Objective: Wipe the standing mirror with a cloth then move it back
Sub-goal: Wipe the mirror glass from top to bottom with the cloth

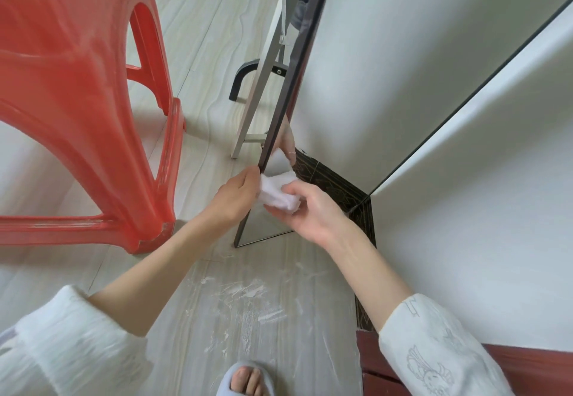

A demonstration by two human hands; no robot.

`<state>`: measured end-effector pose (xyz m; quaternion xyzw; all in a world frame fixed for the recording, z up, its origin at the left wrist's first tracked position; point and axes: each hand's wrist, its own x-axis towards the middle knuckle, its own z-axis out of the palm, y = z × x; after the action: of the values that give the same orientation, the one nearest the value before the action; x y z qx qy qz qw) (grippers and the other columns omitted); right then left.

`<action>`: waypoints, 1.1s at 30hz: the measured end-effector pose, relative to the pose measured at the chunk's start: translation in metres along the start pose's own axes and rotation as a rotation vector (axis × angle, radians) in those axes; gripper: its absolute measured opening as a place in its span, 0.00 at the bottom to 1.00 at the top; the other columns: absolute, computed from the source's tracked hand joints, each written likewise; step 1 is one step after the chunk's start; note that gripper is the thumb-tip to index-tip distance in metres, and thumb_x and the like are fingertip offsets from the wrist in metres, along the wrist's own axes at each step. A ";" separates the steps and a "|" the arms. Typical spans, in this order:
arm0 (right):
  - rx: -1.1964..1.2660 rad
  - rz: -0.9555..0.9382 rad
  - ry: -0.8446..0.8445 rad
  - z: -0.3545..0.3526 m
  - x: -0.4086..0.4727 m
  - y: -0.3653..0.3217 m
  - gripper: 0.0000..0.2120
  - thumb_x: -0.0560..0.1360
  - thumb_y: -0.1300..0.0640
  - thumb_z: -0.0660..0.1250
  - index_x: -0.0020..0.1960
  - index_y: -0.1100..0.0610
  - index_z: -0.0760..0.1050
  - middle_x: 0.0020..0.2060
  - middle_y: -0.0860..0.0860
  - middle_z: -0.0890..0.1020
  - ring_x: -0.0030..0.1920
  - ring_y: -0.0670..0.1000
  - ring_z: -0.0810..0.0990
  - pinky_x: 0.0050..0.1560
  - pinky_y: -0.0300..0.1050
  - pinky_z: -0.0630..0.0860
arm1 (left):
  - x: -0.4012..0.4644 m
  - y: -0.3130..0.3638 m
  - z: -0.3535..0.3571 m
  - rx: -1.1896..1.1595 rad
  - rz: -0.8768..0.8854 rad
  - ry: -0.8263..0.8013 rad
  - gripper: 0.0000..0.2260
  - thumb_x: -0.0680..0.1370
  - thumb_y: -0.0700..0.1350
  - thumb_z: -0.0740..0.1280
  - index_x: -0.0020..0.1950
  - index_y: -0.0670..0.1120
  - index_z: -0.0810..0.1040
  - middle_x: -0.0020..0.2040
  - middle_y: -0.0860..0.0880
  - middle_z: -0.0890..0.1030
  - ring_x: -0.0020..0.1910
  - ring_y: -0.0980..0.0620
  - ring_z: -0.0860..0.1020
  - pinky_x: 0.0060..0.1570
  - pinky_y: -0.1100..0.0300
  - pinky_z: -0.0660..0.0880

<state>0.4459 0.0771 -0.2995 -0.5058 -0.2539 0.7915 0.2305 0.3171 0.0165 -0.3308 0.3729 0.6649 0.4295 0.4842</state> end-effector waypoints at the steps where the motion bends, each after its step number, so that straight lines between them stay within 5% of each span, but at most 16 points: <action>1: -0.180 -0.029 0.046 -0.001 -0.001 0.004 0.11 0.72 0.70 0.61 0.53 0.63 0.71 0.49 0.60 0.78 0.42 0.55 0.81 0.37 0.47 0.80 | 0.000 -0.001 -0.001 -0.024 -0.006 -0.004 0.18 0.79 0.56 0.48 0.49 0.50 0.74 0.54 0.49 0.78 0.59 0.46 0.74 0.60 0.52 0.68; 4: -0.660 -0.096 0.290 -0.021 -0.004 0.016 0.09 0.72 0.65 0.63 0.50 0.58 0.67 0.47 0.56 0.74 0.45 0.53 0.75 0.43 0.49 0.77 | -0.003 0.001 -0.007 -0.102 -0.003 -0.028 0.16 0.79 0.61 0.46 0.45 0.64 0.73 0.58 0.52 0.76 0.63 0.49 0.72 0.68 0.49 0.64; 9: -0.961 -0.591 0.577 -0.044 -0.002 0.016 0.12 0.69 0.64 0.65 0.48 0.55 0.65 0.48 0.51 0.69 0.42 0.46 0.71 0.38 0.38 0.62 | -0.001 0.003 -0.008 -0.145 0.006 -0.016 0.14 0.80 0.57 0.48 0.47 0.63 0.73 0.55 0.54 0.77 0.60 0.53 0.74 0.69 0.50 0.63; 15: -1.057 -1.148 0.493 -0.023 0.019 0.034 0.13 0.68 0.68 0.66 0.52 0.64 0.71 0.51 0.51 0.65 0.47 0.49 0.70 0.45 0.31 0.67 | 0.003 -0.001 -0.008 -0.207 0.001 -0.009 0.15 0.80 0.53 0.51 0.42 0.64 0.75 0.47 0.62 0.78 0.51 0.62 0.76 0.64 0.55 0.66; 18: -1.137 -1.296 0.412 -0.020 0.034 0.056 0.12 0.67 0.68 0.64 0.51 0.62 0.71 0.50 0.58 0.69 0.49 0.55 0.71 0.47 0.43 0.72 | 0.006 -0.005 -0.006 -0.206 0.023 -0.004 0.17 0.80 0.53 0.51 0.41 0.64 0.77 0.50 0.60 0.79 0.51 0.63 0.76 0.62 0.57 0.67; 22: -1.438 -1.235 0.206 -0.030 0.052 0.087 0.17 0.67 0.72 0.66 0.50 0.56 0.69 0.46 0.55 0.70 0.47 0.55 0.69 0.47 0.42 0.71 | 0.008 -0.005 -0.008 -0.153 0.068 0.006 0.19 0.78 0.53 0.51 0.37 0.67 0.79 0.44 0.62 0.82 0.49 0.65 0.78 0.57 0.60 0.69; 26: -1.660 -0.946 0.009 -0.056 0.058 0.103 0.13 0.68 0.72 0.63 0.50 0.61 0.75 0.47 0.56 0.72 0.49 0.57 0.72 0.47 0.44 0.73 | 0.003 0.001 -0.008 -0.140 0.140 -0.023 0.25 0.77 0.47 0.48 0.29 0.64 0.78 0.33 0.64 0.81 0.37 0.67 0.79 0.41 0.76 0.70; 30: -1.613 -1.098 0.231 -0.063 0.046 0.079 0.10 0.67 0.65 0.58 0.46 0.59 0.73 0.43 0.55 0.74 0.47 0.53 0.71 0.43 0.41 0.73 | 0.009 -0.008 -0.007 -0.164 0.087 0.053 0.20 0.79 0.51 0.50 0.39 0.62 0.80 0.43 0.58 0.83 0.47 0.62 0.80 0.56 0.59 0.71; 33: -1.209 -1.100 0.388 -0.064 0.032 0.046 0.06 0.67 0.61 0.60 0.44 0.58 0.68 0.43 0.53 0.71 0.42 0.49 0.68 0.41 0.31 0.67 | 0.008 -0.008 -0.004 -0.183 0.026 0.070 0.15 0.79 0.51 0.51 0.47 0.61 0.77 0.50 0.56 0.81 0.53 0.57 0.78 0.64 0.52 0.69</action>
<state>0.4874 0.0724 -0.3735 -0.4735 -0.8007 0.1930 0.3122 0.3105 0.0206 -0.3404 0.3203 0.6347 0.5073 0.4871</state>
